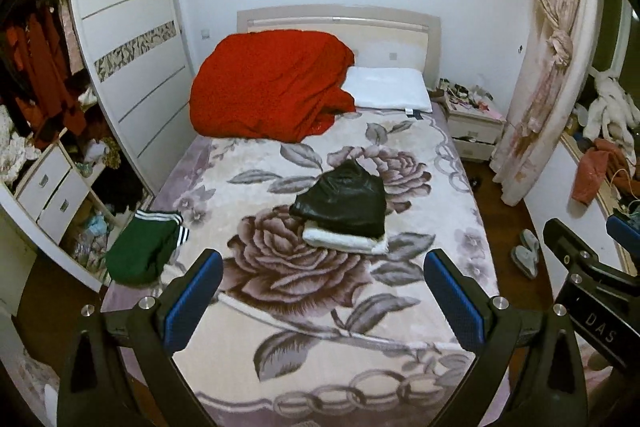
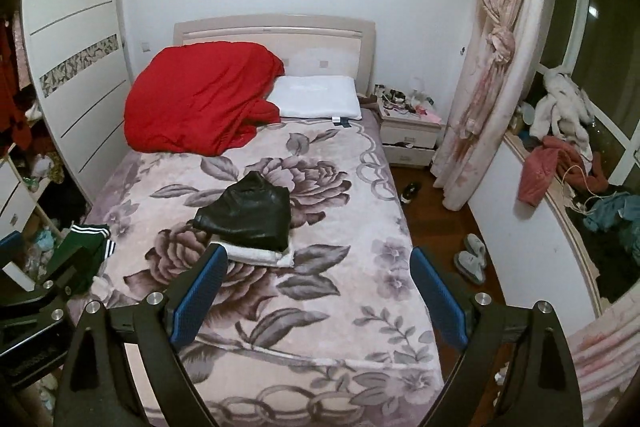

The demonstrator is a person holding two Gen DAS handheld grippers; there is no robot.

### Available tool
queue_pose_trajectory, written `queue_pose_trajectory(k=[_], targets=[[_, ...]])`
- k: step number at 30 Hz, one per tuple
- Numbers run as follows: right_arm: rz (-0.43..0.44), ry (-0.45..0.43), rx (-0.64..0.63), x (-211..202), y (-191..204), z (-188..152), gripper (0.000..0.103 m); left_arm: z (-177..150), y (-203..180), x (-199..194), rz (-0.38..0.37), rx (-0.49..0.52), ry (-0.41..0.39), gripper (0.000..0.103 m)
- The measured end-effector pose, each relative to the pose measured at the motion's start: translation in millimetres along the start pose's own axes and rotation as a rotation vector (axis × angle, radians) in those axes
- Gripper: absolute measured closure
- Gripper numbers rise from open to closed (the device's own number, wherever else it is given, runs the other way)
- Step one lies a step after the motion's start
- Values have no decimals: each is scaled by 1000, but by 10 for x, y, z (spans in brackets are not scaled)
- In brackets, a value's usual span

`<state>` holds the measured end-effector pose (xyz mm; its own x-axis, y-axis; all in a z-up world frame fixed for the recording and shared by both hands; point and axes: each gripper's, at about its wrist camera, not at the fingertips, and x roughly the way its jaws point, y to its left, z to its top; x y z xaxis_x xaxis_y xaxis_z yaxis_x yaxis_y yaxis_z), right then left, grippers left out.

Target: Fold large clothes

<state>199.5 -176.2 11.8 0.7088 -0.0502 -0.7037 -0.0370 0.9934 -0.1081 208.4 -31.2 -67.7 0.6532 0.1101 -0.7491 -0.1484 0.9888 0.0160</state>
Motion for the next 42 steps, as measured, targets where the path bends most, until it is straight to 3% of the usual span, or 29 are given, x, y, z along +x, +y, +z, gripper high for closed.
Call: queue_pose_trajectory(k=[15,42], targets=[[-6,-43,0,-467,-163,17,8,-122,-65,-340,21,2,-66,0],[35,-50,-26,-419,-138,209,7,-151,45,-417,34,-31,-98,0]])
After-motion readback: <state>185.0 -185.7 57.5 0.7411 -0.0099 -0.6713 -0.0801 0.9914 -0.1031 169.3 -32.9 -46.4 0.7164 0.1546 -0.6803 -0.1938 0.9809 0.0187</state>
